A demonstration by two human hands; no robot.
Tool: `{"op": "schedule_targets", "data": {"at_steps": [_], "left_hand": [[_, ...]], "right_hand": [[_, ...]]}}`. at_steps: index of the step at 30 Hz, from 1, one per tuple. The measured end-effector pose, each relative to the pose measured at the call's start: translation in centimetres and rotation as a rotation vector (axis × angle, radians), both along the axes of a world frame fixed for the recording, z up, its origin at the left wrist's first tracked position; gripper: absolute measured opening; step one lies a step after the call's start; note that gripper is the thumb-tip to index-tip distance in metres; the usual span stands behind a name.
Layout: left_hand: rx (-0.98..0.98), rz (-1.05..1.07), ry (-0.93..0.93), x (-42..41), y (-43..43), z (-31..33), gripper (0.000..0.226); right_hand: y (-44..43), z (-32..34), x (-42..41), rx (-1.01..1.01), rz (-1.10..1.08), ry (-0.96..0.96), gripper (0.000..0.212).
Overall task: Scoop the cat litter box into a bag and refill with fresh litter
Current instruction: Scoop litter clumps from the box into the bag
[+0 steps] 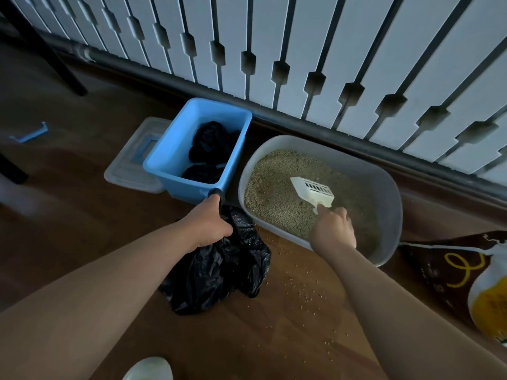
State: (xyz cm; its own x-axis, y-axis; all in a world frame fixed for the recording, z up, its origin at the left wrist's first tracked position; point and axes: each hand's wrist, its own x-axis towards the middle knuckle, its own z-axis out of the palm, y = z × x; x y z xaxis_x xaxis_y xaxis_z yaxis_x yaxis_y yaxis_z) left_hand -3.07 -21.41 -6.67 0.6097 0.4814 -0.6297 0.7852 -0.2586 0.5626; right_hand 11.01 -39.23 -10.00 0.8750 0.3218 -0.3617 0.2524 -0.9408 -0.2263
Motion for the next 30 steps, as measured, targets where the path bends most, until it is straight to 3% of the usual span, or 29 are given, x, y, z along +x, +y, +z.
{"op": "schedule_targets", "data": {"at_steps": [4, 7, 11, 18, 24, 30], "left_hand": [[0.018, 0.021, 0.003, -1.9, 0.8, 0.1, 0.08], [0.042, 0.028, 0.009, -3.3, 1.2, 0.2, 0.081], [0.041, 0.039, 0.002, -4.4, 1.6, 0.3, 0.076], [0.024, 0.126, -0.063, -4.7, 3.6, 1.3, 0.076], [0.025, 0.192, -0.135, -6.1, 5.9, 1.4, 0.035], [0.02, 0.213, -0.141, -7.4, 6.9, 1.2, 0.03]], "right_hand": [[1.2, -1.4, -1.8, -0.012, 0.027, 0.075, 0.064], [1.9, -1.8, -2.8, -0.011, 0.039, 0.126, 0.056], [2.2, -1.4, -3.2, 0.027, 0.011, 0.07, 0.058], [4.3, 0.2, -3.2, 0.267, 0.099, 0.068, 0.064], [11.2, 4.4, -4.7, 0.667, 0.211, 0.057, 0.041], [16.9, 4.8, -6.9, 0.671, 0.148, 0.21, 0.039]]}}
